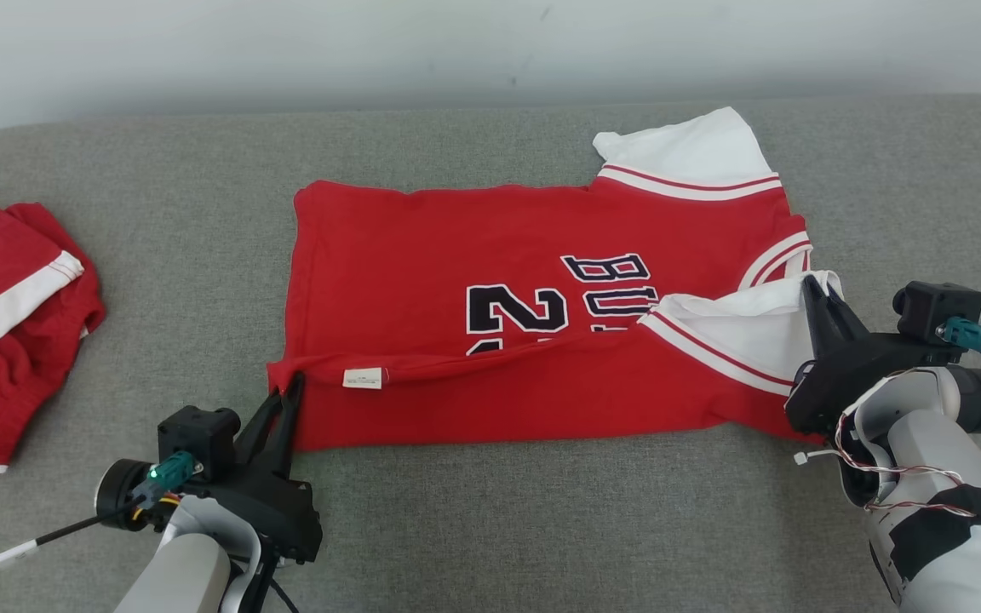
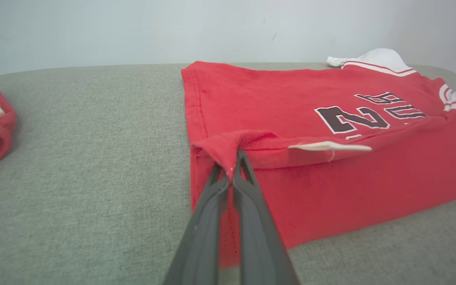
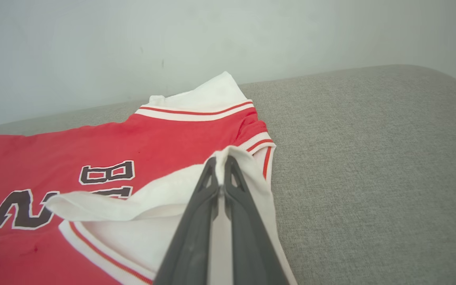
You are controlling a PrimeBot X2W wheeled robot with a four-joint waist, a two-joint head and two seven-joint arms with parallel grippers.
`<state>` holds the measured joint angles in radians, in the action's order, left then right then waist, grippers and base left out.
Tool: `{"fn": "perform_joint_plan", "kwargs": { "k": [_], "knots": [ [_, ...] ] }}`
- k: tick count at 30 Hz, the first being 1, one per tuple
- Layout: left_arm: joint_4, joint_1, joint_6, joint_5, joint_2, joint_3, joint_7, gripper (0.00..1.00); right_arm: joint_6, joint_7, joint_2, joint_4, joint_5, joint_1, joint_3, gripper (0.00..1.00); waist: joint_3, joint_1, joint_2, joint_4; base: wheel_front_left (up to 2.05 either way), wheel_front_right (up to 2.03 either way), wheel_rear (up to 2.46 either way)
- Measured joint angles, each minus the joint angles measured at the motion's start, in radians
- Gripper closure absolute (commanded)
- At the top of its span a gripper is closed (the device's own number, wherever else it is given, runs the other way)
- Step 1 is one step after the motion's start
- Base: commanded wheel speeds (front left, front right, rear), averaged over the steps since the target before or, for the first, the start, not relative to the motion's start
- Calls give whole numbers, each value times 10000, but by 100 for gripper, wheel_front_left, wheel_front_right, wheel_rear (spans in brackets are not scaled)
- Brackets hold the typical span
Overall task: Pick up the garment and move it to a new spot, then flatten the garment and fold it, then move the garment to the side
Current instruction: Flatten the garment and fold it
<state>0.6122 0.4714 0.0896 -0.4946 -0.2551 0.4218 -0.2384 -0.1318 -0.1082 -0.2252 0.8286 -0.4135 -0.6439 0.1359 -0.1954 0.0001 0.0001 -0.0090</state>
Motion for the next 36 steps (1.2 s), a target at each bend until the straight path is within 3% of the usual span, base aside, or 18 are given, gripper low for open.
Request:
{"fn": "perform_joint_plan", "kwargs": {
  "k": [1,14,21,30,31,32,33,34,35,36],
  "knots": [
    [71,37,-4,33,-4,-8,-31,0,0,-90,2,130,-29,-79,50,0,11,0,0,-9,0,0,0],
    [-192,-764,-165,77,205,-731,-230,0,0,-1120,-529,593,-756,589,865,0,394,-2,0,-51,0,0,0],
    [-387,-1650,-148,100,341,-1103,-240,0,0,-1195,-784,395,-976,1438,1269,0,354,-1,0,-143,0,0,0],
    [21,-1476,-10,270,570,-1187,-240,0,0,-915,-721,598,-1053,1538,1469,0,17,-2,0,-209,0,0,0],
    [127,-1412,2,270,581,-1204,-240,0,0,-880,-708,648,-1053,1515,1471,4,-6,-1,-1,-211,0,0,0],
    [251,-1339,50,268,593,-1220,-240,0,0,-857,-690,698,-1053,1483,1467,52,-28,-2,-1,-213,0,0,0],
    [399,-1267,73,261,608,-1220,-240,0,0,-857,-675,746,-1055,1453,1459,77,-48,-2,-1,-215,0,0,0],
    [579,-1199,79,234,635,-1216,-240,23,0,-859,-660,790,-1057,1420,1457,93,-67,-2,-1,-216,0,0,0],
    [738,-1122,90,224,662,-1191,-242,67,0,-861,-644,832,-1060,1383,1459,100,-81,-2,-1,-213,0,0,0],
    [869,-1039,140,222,673,-1179,-242,93,-2,-863,-619,872,-1064,1345,1467,100,-89,-2,-1,-209,0,0,0]
  ]
}}
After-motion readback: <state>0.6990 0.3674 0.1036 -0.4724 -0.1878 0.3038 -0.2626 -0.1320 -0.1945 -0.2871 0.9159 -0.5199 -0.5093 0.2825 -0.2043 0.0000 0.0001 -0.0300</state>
